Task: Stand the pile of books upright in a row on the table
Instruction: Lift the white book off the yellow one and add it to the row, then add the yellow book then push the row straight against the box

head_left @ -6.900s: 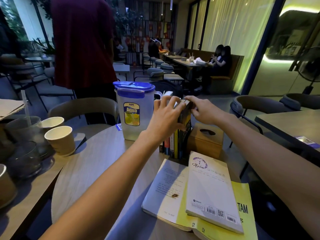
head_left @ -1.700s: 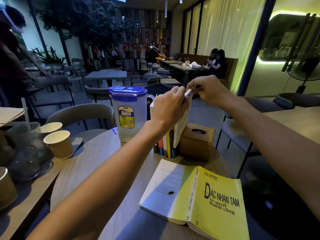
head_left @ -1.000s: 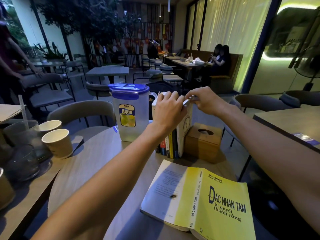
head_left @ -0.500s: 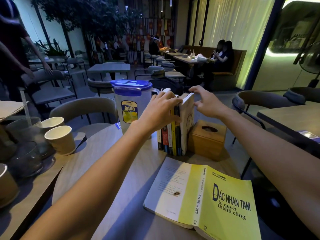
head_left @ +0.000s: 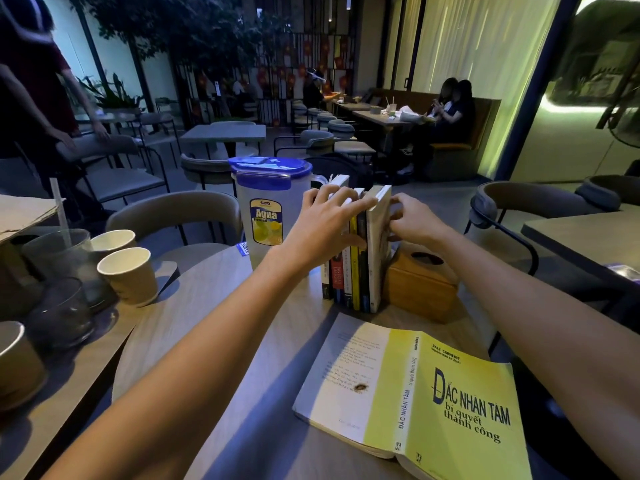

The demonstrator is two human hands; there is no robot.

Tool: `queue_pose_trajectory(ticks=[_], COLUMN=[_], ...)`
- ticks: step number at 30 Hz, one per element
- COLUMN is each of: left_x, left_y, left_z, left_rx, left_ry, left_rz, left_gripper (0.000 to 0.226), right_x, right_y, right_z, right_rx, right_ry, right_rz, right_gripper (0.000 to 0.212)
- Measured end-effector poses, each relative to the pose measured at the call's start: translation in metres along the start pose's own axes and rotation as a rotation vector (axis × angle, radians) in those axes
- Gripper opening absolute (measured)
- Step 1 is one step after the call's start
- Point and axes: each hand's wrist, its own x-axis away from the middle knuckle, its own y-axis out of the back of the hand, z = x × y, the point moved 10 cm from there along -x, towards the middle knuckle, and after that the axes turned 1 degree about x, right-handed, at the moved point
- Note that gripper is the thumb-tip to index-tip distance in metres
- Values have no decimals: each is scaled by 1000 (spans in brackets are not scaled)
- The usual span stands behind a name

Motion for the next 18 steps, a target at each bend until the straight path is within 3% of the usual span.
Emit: queue_pose_trajectory(ticks=[6,13,18], left_x=[-2,-1,13], left_y=[0,18,40], left_z=[-1,-12,-31], left_rx=[8,24,61], left_ry=[1,4,-56], left_rz=[8,-65,-153], left_gripper=[73,60,32], right_x=[3,20,55], right_y=[-4,15,35], right_z=[4,12,31], right_rx=[20,61,214], right_ry=[22,37,120], right_rz=[4,-42,-44], right_gripper=[50,63,26])
